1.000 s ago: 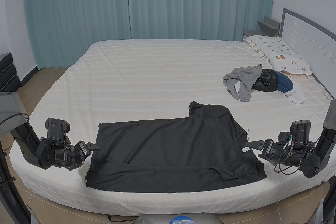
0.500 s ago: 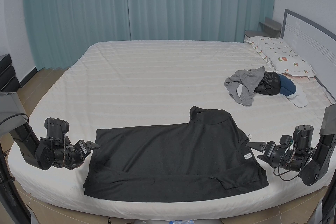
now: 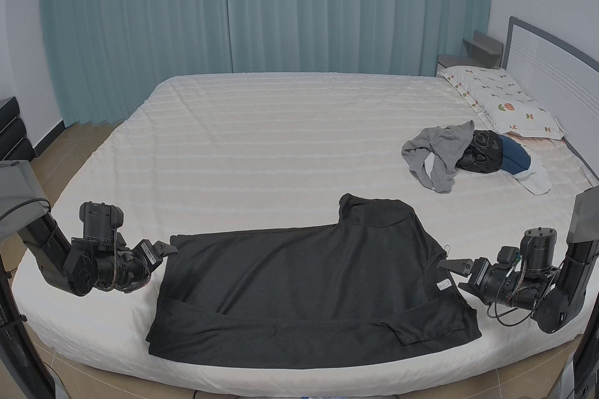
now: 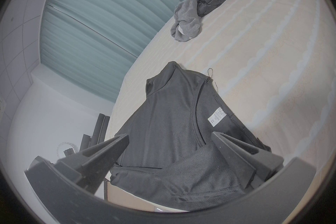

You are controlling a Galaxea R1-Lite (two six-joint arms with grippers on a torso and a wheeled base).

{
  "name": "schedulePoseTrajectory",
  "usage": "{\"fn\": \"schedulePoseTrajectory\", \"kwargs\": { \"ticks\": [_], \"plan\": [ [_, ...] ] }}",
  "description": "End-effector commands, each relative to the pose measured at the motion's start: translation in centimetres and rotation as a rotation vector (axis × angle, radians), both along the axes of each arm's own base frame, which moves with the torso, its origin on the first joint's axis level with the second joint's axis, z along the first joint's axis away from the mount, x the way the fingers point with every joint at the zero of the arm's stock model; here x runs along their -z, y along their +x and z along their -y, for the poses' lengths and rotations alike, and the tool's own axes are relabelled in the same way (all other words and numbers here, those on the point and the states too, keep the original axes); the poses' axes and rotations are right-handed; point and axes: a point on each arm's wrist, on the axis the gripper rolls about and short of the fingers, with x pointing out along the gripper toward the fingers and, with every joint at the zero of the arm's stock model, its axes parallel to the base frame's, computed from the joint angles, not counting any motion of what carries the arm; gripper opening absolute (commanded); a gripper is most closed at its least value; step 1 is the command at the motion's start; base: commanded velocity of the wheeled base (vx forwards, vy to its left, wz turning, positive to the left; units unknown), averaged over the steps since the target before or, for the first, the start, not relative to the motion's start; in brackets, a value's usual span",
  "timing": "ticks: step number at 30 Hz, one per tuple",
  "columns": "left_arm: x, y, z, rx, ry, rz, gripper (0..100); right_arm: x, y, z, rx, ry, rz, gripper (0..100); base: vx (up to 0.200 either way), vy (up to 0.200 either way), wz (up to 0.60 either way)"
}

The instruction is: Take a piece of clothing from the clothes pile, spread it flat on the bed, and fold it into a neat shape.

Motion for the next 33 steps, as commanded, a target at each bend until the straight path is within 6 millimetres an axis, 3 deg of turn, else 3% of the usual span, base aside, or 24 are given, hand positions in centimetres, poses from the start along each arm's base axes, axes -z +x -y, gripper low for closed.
{"fn": "schedulePoseTrajectory", "kwargs": {
  "ticks": [1,9,16,25,33],
  "plan": [
    [-0.8,2.1,0.0,-0.001,-0.001,0.057,100,0.1,0.0,0.0,0.003,-0.001,-0.004,100,0.000,0.000,0.00],
    [0.9,8.8,0.2,0.051,-0.025,0.144,100,0.6,0.0,0.0,0.002,-0.005,-0.026,100,0.000,0.000,0.00],
    [3.4,12.6,-0.3,0.200,-0.001,0.208,100,1.2,0.0,0.0,0.003,-0.009,-0.047,100,0.000,0.000,0.00],
    [5.1,13.1,-3.3,0.176,0.059,0.231,100,1.1,0.3,0.0,0.005,-0.012,-0.037,100,0.000,0.000,0.00],
    [6.1,13.4,-3.2,0.177,0.063,0.264,100,0.8,0.3,0.0,0.006,-0.013,-0.024,100,0.000,0.000,0.00]
  ]
}}
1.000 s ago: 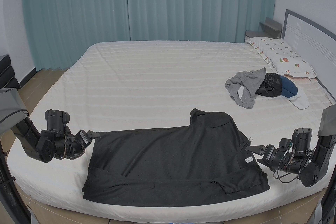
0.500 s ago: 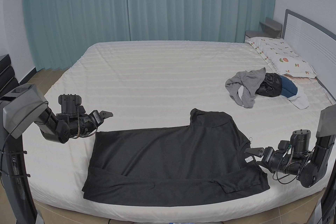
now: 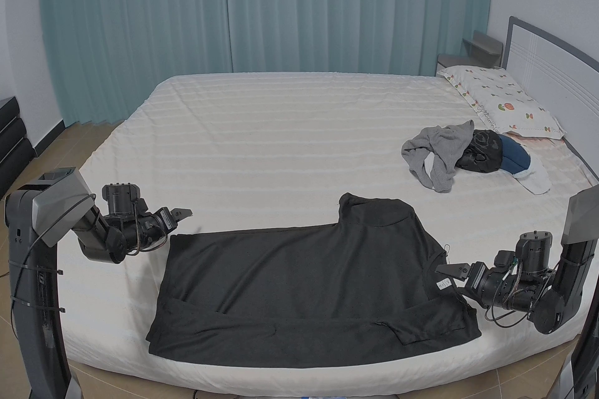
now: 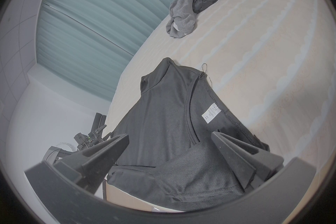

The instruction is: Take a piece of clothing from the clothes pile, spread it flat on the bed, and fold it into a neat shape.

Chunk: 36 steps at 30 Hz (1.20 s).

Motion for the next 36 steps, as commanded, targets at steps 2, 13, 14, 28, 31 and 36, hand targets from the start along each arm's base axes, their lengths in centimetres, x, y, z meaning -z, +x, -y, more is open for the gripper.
{"fn": "schedulePoseTrajectory", "kwargs": {
  "ticks": [2,13,14,28,31,36],
  "plan": [
    [1.3,-0.3,0.3,0.007,-0.003,-0.028,100,0.1,0.1,0.0,0.001,-0.001,0.000,100,0.000,0.000,0.00],
    [1.8,-1.1,0.8,0.041,-0.018,-0.056,100,0.2,0.1,0.0,0.001,-0.002,-0.005,100,0.000,0.000,0.00],
    [1.7,-1.2,0.8,0.049,-0.022,-0.057,100,0.2,0.2,0.0,0.000,-0.003,-0.004,100,0.000,0.000,0.00],
    [1.2,-1.3,0.5,0.030,-0.016,-0.028,0,0.0,1.1,0.6,0.037,-0.013,0.031,100,0.000,0.000,0.00],
    [0.9,-1.9,0.6,0.027,-0.015,-0.030,0,-0.7,3.0,0.3,0.039,-0.016,0.084,100,0.000,0.000,0.00],
    [0.6,-1.9,0.6,0.021,-0.024,-0.027,0,-1.0,6.3,0.1,0.015,-0.057,0.078,100,0.000,0.000,0.00]
  ]
}}
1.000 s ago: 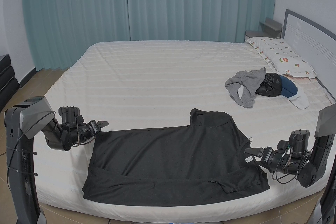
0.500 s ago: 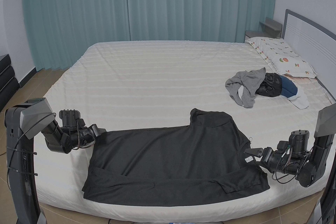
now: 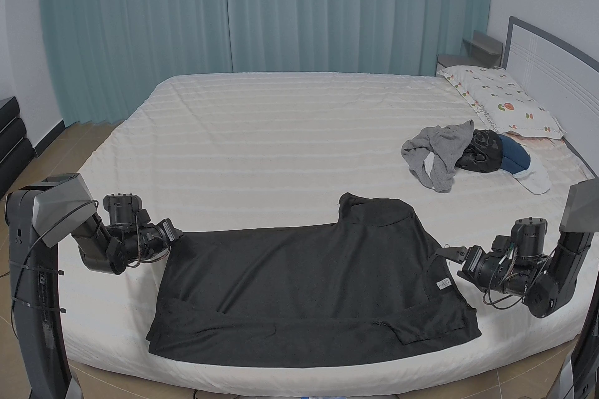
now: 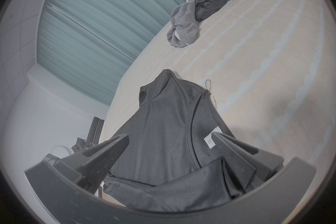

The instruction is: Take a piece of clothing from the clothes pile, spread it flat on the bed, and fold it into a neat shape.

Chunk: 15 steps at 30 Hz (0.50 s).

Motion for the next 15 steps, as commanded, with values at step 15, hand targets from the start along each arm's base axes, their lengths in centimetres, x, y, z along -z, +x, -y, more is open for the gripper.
{"fn": "schedulePoseTrajectory", "kwargs": {
  "ticks": [15],
  "plan": [
    [-0.4,-0.1,-0.1,-0.014,-0.015,0.006,0,1.8,14.4,-2.8,-0.089,-0.227,-0.005,100,0.000,0.000,0.00]
  ]
}}
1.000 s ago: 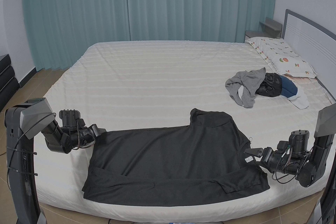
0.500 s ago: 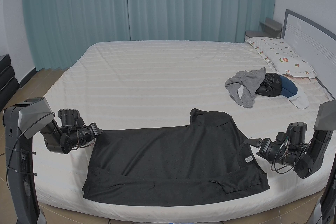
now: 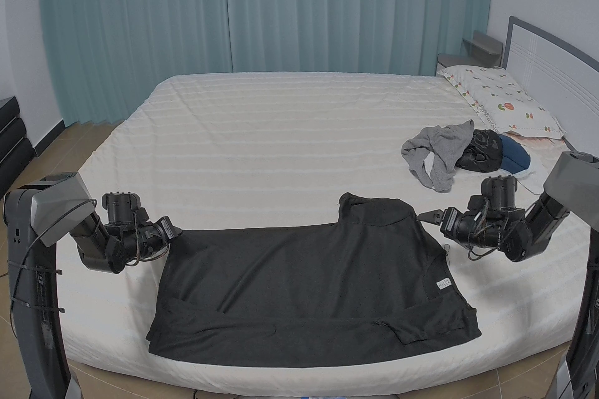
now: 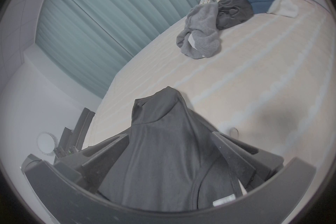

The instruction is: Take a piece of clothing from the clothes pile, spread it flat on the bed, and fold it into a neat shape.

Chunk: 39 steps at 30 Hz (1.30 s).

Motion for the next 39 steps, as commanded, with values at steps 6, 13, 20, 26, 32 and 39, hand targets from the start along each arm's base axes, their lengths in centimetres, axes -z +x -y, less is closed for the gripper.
{"fn": "schedulePoseTrajectory", "kwargs": {
  "ticks": [6,13,20,26,32,39],
  "plan": [
    [-0.1,-0.1,0.0,-0.002,-0.002,-0.002,0,3.9,7.6,-1.9,-0.002,-0.090,-0.034,100,0.000,0.000,0.00],
    [0.0,-0.1,0.0,-0.002,-0.002,-0.003,0,4.3,9.7,-2.4,-0.001,-0.085,-0.005,100,0.000,0.000,0.00],
    [0.1,-0.1,0.0,-0.001,-0.002,-0.005,0,4.5,11.0,-2.6,0.009,-0.087,0.007,100,0.000,0.000,0.00],
    [0.0,-0.1,0.0,-0.002,-0.002,-0.003,0,4.6,11.1,-2.8,0.008,-0.089,0.010,0,0.000,0.000,0.00],
    [0.0,-0.1,-0.1,-0.004,0.000,-0.003,0,3.9,11.1,-2.3,0.023,-0.085,0.019,0,0.000,0.000,0.00],
    [-0.3,-0.3,-0.1,-0.004,0.000,0.000,0,2.4,10.5,-1.9,0.055,-0.040,0.008,0,0.000,0.000,0.00]
  ]
}}
